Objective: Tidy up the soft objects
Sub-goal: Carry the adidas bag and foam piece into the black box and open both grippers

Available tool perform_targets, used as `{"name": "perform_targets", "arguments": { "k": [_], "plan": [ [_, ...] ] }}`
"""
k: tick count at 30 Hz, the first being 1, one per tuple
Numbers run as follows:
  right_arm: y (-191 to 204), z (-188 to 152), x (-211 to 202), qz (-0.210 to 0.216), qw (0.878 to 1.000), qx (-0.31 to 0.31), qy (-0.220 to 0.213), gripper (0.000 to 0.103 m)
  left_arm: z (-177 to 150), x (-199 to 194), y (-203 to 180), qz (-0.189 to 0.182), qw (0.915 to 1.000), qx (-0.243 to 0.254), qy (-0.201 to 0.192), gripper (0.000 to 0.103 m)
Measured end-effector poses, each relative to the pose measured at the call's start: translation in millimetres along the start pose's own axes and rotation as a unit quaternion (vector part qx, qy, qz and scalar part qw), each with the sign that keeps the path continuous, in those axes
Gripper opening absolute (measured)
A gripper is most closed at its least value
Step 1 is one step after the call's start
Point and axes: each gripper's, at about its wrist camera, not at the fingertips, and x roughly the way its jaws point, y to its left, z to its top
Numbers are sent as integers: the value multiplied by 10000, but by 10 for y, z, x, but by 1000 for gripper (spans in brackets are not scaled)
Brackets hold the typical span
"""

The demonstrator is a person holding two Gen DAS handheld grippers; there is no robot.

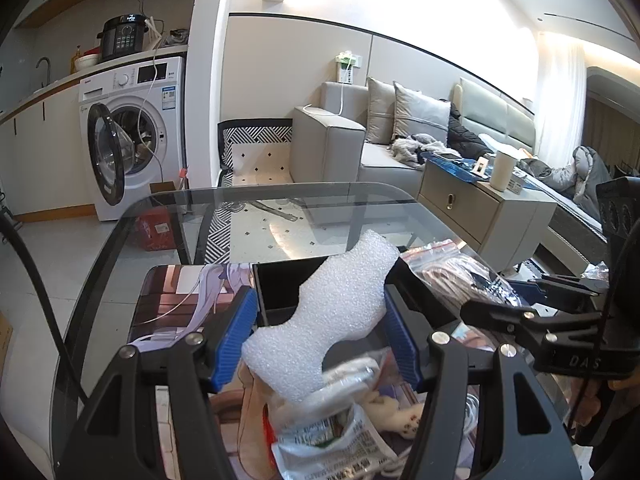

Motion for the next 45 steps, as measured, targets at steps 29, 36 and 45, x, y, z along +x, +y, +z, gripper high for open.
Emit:
{"name": "perform_targets", "arguments": {
  "k": [29,36,45],
  "plan": [
    [26,322,664,-135,9944,-478,929,47,44,668,66,185,9981,13,592,63],
    [8,359,789,-179,9936,-547,970,50,27,704,24,90,9976,140,668,62],
    [-153,308,559,-233,9975,-352,561,67,-14,618,24,-16,9978,138,648,77]
  ]
}}
